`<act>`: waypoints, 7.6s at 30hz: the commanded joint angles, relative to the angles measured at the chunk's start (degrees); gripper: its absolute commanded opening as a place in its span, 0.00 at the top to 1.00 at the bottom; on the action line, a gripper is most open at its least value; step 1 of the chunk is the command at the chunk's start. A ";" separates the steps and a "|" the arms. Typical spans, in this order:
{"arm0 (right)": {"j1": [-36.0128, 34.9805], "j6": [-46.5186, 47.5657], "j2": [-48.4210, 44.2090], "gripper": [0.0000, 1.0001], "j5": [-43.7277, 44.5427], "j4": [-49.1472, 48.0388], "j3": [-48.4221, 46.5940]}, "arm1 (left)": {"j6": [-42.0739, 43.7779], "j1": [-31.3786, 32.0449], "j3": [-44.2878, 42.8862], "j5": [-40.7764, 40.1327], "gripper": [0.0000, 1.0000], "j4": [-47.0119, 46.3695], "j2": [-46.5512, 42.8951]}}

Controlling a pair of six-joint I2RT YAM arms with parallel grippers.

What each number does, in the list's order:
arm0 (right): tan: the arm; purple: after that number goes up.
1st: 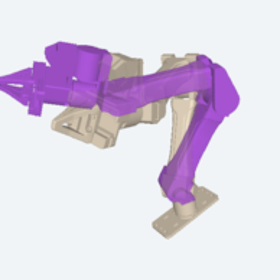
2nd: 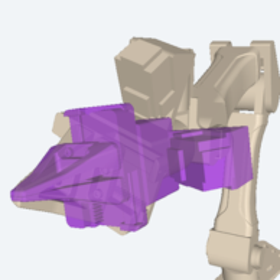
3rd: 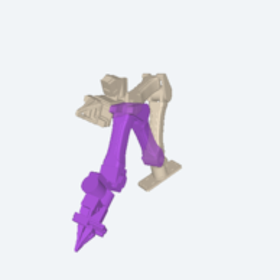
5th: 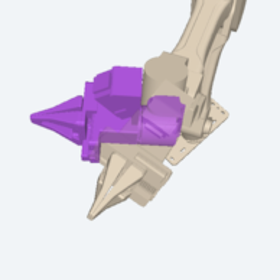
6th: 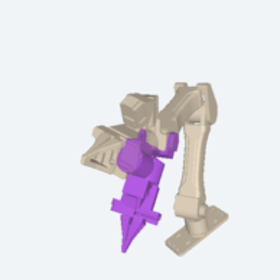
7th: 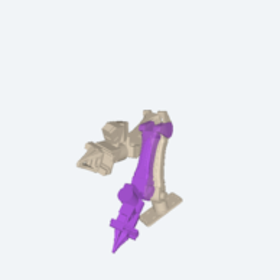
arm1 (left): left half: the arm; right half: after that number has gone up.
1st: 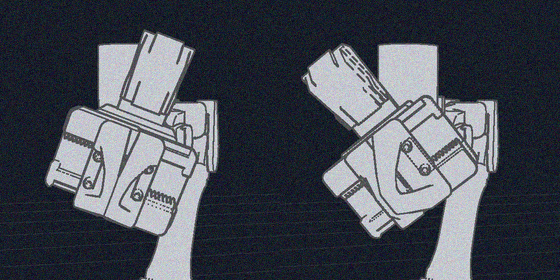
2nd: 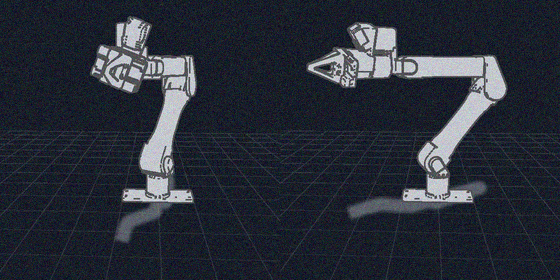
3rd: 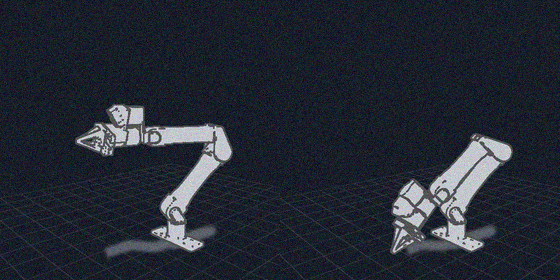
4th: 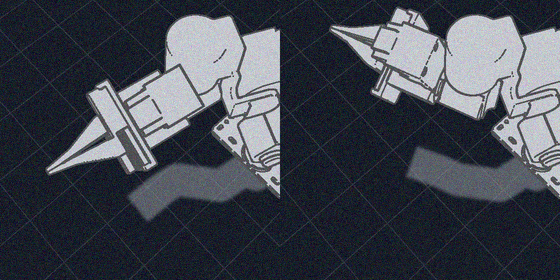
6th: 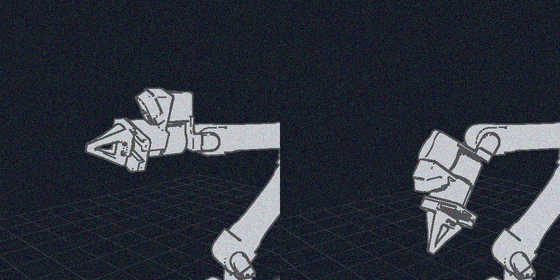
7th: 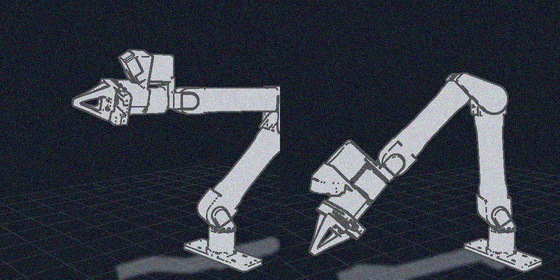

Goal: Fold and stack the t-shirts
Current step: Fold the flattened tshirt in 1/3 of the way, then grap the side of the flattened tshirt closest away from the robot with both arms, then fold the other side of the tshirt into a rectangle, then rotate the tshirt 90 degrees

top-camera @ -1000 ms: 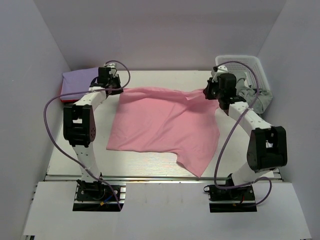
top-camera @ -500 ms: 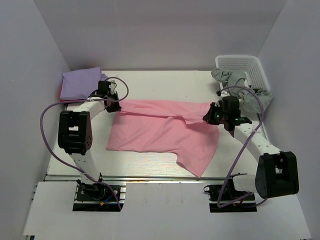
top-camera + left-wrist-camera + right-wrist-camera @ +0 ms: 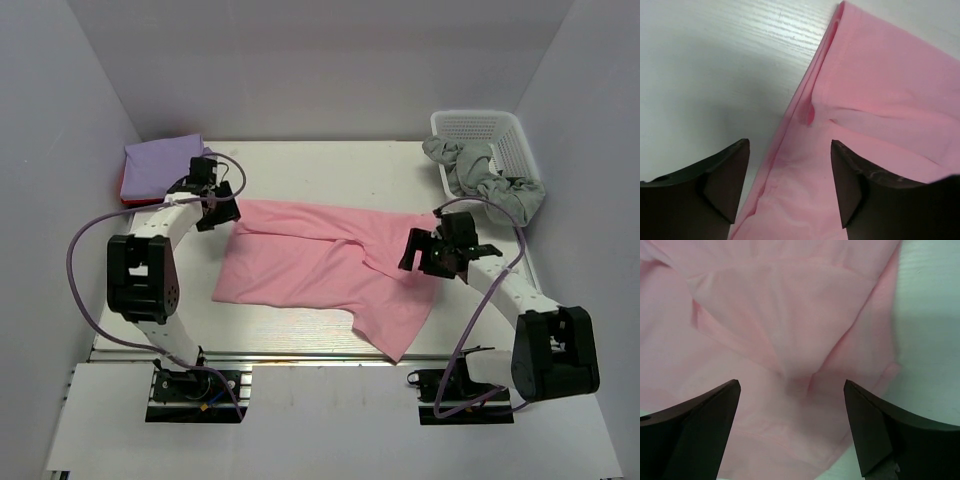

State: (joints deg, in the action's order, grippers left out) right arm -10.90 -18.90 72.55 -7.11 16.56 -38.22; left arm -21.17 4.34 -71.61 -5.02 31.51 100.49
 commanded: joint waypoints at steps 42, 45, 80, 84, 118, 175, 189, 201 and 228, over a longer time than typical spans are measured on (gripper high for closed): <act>3.95 2.54 52.24 0.10 1.14 -5.48 -49.14 | 5.96 -5.13 -16.70 20.48 0.48 -4.35 23.34; 3.78 4.57 52.87 0.10 -1.06 -4.69 -53.54 | 6.67 -4.51 -19.53 24.43 0.46 -4.43 23.97; -6.42 0.26 -6.90 0.10 -7.21 -5.84 3.67 | -18.56 -6.97 38.82 -1.76 0.16 1.46 -35.89; -6.51 0.88 -6.90 0.10 -7.73 -3.72 4.81 | -19.17 -7.50 40.50 -1.22 0.35 -1.62 -33.79; -13.27 -6.32 -0.31 0.16 -7.49 0.15 10.44 | -12.58 -8.56 45.77 6.94 1.00 -20.07 -30.59; -2.73 1.04 30.34 1.00 10.55 -10.32 -37.79 | -11.09 -8.56 -4.91 13.88 1.00 -22.81 8.75; -0.62 1.22 49.18 0.10 10.73 3.66 -63.82 | -9.95 -8.56 -21.73 15.21 0.20 -15.60 21.08; -1.85 2.73 35.91 0.10 -10.01 -6.80 -41.25 | -6.17 -5.31 -18.74 25.67 0.00 -21.05 17.81; 1.93 -1.94 57.25 0.10 -12.57 -1.35 -58.35 | -7.92 5.05 43.29 37.34 0.00 -6.99 -5.37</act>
State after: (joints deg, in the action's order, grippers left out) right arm -7.84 -21.78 126.04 -16.80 12.27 -92.51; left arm -27.62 5.21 -42.44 27.38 5.10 92.73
